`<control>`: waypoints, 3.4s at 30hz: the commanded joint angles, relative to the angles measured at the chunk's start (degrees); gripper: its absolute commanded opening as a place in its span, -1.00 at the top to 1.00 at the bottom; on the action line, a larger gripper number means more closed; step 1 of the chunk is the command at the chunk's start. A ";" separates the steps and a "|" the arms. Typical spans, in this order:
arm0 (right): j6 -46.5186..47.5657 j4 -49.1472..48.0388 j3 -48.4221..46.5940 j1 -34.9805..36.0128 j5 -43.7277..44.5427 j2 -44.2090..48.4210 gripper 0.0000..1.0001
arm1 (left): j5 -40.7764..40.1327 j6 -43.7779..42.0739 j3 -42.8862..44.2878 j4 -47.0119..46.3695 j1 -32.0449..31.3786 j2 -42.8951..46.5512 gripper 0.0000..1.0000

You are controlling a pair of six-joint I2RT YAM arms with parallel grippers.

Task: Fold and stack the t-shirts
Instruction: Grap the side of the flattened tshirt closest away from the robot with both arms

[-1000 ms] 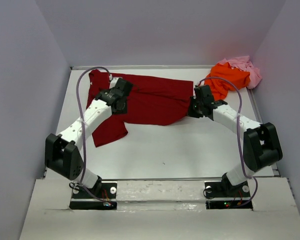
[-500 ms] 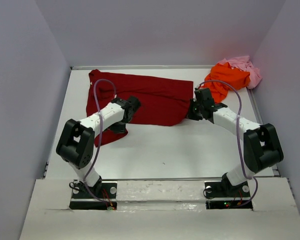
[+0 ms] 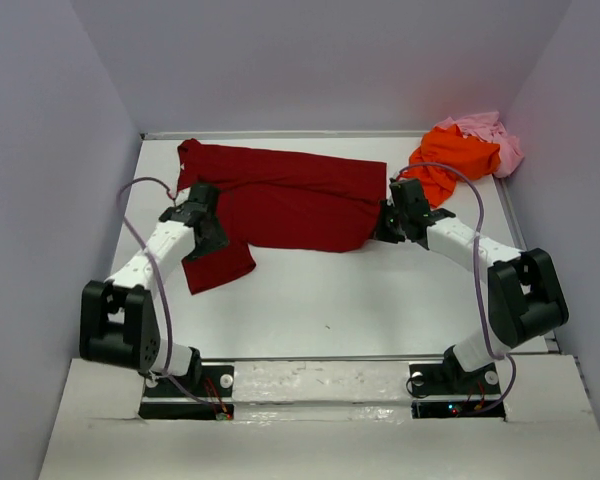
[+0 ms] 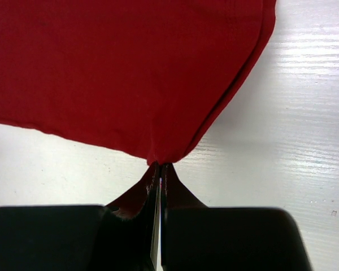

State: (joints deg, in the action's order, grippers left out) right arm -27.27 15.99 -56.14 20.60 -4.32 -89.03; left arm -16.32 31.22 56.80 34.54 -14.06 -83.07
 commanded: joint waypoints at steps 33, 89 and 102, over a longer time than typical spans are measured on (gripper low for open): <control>-2.53 -3.51 -0.02 -0.03 -1.30 1.67 1.00 | -2.40 25.63 -17.94 3.95 9.32 26.65 -0.47; -3.32 -2.89 0.77 -0.03 -1.66 5.27 1.00 | -4.07 27.58 -15.93 3.78 10.37 14.25 -0.15; -2.35 -2.89 2.00 -0.03 -1.22 6.50 1.00 | -5.48 27.31 -16.89 -0.35 13.27 5.73 -0.13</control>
State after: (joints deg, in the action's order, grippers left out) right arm -30.04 15.77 -54.43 20.60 -5.23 -84.07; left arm -19.09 57.87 39.27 34.96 -1.85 -75.75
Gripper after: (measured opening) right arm 0.023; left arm 0.571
